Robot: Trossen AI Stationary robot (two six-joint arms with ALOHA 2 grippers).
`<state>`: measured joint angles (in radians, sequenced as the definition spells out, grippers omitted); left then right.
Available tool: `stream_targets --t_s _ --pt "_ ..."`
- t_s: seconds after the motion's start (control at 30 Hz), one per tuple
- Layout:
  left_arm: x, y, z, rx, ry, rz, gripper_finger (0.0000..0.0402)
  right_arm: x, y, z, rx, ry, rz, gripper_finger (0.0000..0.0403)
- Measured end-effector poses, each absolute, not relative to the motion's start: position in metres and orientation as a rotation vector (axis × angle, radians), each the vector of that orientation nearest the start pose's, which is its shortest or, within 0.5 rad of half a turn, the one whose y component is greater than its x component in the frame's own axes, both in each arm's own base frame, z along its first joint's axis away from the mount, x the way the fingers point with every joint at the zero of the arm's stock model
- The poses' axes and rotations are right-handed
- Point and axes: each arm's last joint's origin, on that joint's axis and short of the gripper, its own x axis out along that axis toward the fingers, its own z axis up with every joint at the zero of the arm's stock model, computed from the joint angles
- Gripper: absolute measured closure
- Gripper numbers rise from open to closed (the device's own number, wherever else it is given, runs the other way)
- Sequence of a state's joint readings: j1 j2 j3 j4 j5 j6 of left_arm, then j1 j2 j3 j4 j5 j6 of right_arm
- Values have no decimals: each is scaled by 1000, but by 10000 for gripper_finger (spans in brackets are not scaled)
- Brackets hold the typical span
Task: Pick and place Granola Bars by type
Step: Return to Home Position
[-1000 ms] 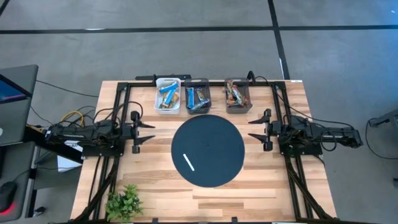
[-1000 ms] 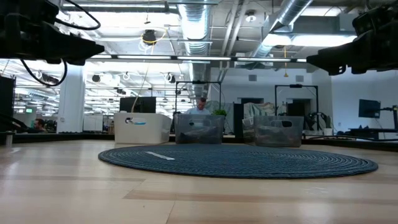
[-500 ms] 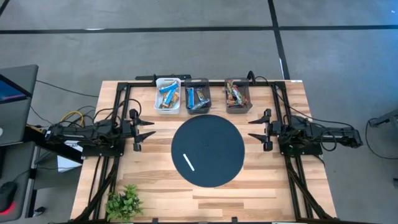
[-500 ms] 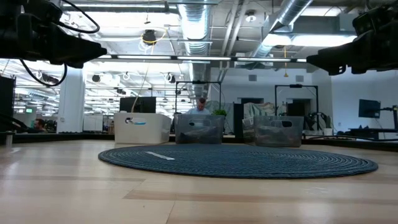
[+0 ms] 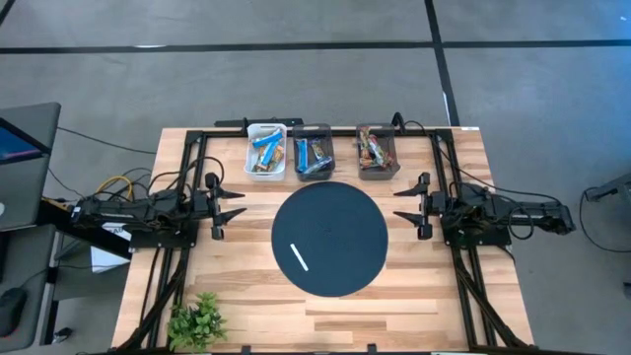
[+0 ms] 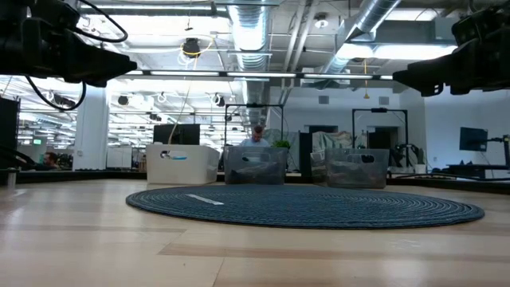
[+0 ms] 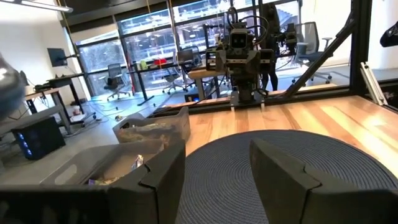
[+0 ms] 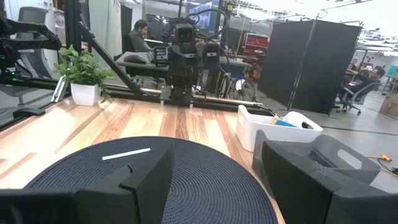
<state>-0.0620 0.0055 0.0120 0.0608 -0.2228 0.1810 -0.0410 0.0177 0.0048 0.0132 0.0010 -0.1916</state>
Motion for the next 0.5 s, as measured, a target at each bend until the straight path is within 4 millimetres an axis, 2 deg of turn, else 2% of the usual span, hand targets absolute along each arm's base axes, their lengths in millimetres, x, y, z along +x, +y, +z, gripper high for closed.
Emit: stream_targets --t_s 0.5 --pt "97 0 173 169 -50 167 228 98 -4 165 -192 4 -42 163"
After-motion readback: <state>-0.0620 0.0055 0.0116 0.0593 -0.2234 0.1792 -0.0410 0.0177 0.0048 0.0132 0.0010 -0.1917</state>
